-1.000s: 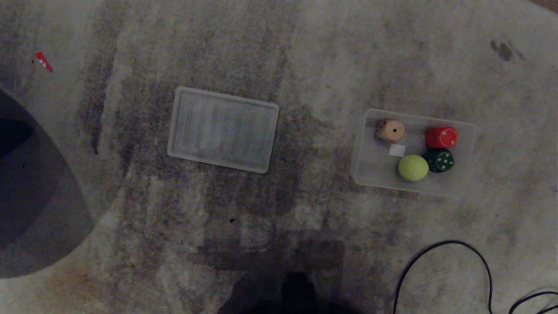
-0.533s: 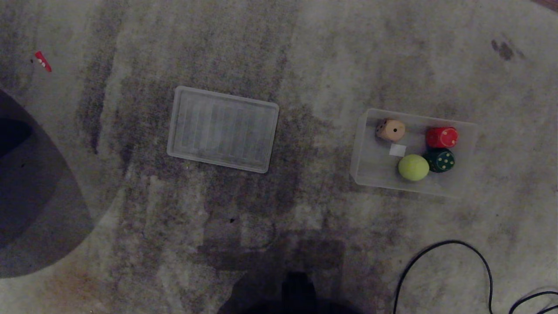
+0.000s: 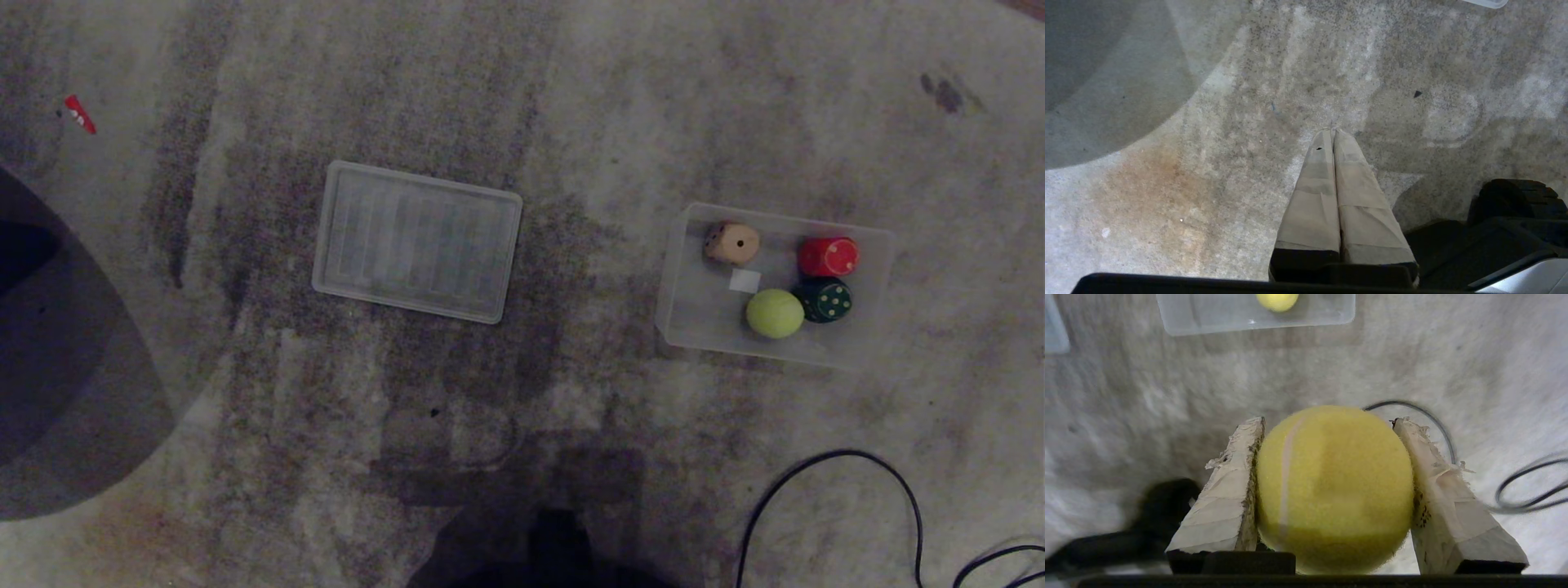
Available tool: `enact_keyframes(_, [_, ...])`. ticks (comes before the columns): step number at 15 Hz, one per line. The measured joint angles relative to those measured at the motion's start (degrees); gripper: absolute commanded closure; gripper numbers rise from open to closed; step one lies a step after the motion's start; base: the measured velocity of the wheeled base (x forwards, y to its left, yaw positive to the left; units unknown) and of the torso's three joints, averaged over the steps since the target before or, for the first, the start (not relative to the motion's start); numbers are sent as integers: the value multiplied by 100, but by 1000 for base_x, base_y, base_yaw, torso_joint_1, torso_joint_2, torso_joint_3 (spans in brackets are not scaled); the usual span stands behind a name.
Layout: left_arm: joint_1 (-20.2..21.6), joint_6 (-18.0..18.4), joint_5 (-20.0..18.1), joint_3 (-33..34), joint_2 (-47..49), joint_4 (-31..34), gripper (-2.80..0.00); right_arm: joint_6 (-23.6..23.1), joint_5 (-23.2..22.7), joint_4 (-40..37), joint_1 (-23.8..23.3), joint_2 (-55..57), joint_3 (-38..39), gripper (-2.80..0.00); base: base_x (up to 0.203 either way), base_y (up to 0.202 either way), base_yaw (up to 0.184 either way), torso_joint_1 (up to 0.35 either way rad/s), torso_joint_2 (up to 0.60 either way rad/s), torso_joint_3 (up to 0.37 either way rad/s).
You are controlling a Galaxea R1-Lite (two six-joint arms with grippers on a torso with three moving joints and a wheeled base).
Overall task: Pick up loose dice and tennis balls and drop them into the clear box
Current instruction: Put the ball in the box
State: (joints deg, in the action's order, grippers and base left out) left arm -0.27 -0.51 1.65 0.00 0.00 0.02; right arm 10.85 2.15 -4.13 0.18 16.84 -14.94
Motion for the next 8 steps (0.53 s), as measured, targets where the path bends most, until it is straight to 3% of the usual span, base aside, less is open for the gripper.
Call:
enact_keyframes(3, [0, 0, 0, 0, 0, 0, 0, 433, 37, 535, 22, 1519, -427, 0, 0, 0, 0, 0, 0, 0])
enact_keyframes(8, [0, 2, -2, 0, 0, 0, 0, 943, -205, 2949, 92, 4242, -684, 0, 0, 0, 0, 0, 0, 0])
